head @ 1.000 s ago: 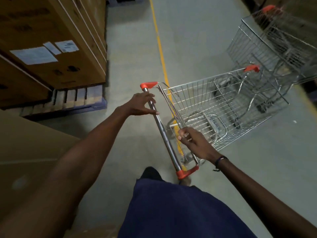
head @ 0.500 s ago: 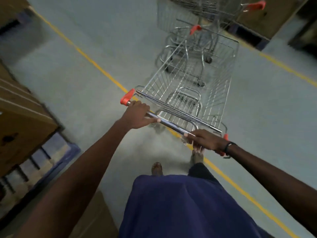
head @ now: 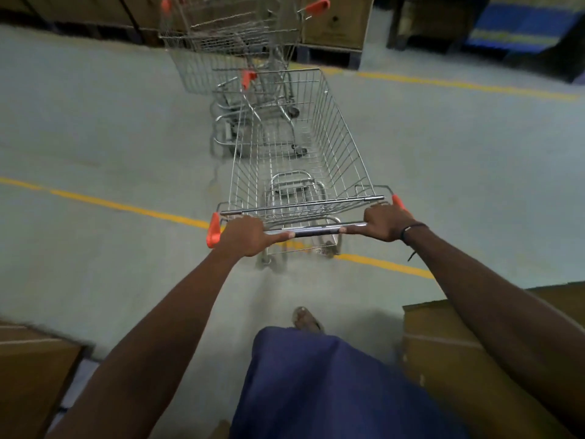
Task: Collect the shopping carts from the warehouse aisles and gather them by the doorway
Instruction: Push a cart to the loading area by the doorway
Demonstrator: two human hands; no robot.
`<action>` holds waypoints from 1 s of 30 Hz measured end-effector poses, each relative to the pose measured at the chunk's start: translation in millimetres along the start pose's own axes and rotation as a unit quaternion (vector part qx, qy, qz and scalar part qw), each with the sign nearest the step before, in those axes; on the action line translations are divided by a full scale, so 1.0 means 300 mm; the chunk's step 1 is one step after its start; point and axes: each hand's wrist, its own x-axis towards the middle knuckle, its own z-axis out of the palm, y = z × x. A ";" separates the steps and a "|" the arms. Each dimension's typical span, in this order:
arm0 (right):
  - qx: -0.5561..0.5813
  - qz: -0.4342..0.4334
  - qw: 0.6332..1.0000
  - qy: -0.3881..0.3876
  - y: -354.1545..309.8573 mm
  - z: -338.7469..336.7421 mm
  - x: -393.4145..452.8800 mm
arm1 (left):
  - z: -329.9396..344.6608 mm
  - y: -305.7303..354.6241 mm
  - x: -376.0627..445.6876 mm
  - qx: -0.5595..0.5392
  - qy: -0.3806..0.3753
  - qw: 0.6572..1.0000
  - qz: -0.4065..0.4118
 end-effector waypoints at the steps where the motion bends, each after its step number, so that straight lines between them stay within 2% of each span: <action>1: 0.002 0.002 1.000 0.006 0.001 0.016 -0.019 | 0.012 0.017 -0.026 0.018 0.020 1.000 -0.004; 4: 0.018 0.009 1.000 0.022 -0.004 0.066 -0.084 | 0.056 0.045 -0.087 0.067 0.068 0.995 -0.012; 9: 0.019 0.037 0.998 0.041 -0.024 0.136 -0.169 | 0.109 0.028 -0.129 0.047 0.091 0.995 0.009; 18: 0.027 0.114 0.991 0.057 -0.163 0.207 -0.255 | 0.040 -0.070 -0.120 0.068 0.068 0.987 0.127; 30: 0.074 0.255 0.962 0.061 -0.320 0.201 -0.204 | -0.101 -0.191 0.172 0.112 0.033 0.956 0.269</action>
